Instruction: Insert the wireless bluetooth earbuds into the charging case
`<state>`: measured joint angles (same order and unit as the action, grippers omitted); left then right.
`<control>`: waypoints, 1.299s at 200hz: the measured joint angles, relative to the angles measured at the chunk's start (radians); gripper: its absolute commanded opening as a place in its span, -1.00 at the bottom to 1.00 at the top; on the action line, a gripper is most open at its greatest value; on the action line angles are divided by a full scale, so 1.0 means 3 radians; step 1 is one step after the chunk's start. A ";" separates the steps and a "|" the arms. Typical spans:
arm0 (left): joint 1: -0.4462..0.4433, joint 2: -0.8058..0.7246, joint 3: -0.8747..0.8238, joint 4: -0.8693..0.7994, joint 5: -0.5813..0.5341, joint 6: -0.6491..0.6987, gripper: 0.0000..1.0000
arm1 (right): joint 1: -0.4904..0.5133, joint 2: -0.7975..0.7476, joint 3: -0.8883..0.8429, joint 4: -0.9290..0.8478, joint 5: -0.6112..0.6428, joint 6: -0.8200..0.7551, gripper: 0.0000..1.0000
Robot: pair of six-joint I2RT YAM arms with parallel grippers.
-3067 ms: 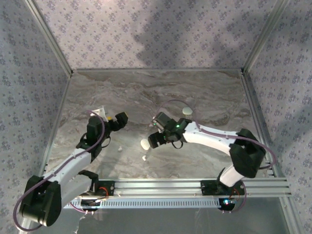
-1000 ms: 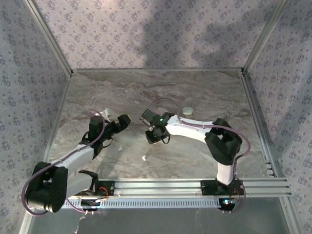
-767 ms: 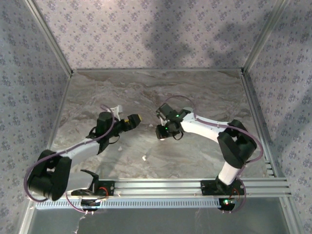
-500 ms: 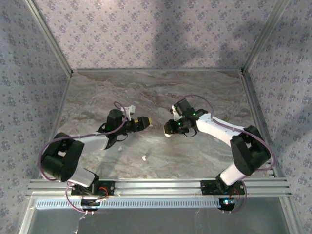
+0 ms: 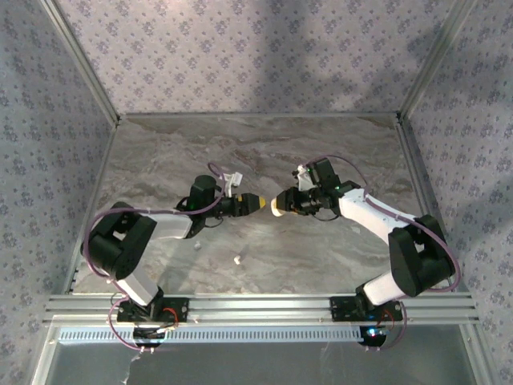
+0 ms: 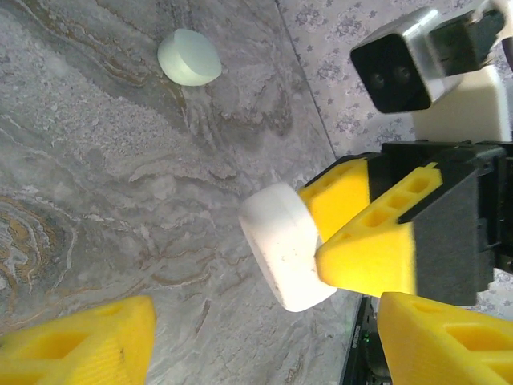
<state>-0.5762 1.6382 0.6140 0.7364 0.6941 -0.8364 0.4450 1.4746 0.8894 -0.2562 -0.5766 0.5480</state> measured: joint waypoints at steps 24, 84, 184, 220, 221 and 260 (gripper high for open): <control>0.0000 0.0076 0.0004 -0.0005 0.0048 -0.0011 0.43 | -0.0015 -0.0005 -0.0029 0.0083 -0.0092 0.0051 -0.22; -0.0011 0.0181 0.0094 0.0000 0.0098 -0.0013 0.49 | -0.0031 -0.0008 -0.0067 0.0221 -0.0226 0.0168 -0.23; -0.0029 0.0247 0.0134 -0.0017 0.0135 -0.0011 0.51 | -0.0029 -0.0008 -0.0093 0.0347 -0.0345 0.0308 -0.23; -0.0029 0.0259 0.0154 -0.0023 0.0142 -0.0010 0.50 | -0.0029 -0.0008 -0.0093 0.0359 -0.0371 0.0334 -0.24; -0.0029 0.0259 0.0155 -0.0023 0.0142 -0.0009 0.50 | -0.0029 -0.0008 -0.0093 0.0359 -0.0371 0.0334 -0.24; -0.0029 0.0259 0.0196 -0.0135 0.0122 0.0042 0.49 | -0.0041 -0.0008 -0.0098 0.0356 -0.0373 0.0359 -0.24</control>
<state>-0.5850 1.7161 0.6727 0.6960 0.7307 -0.8238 0.4328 1.4723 0.8600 -0.1493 -0.6884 0.6556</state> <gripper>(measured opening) 0.747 0.378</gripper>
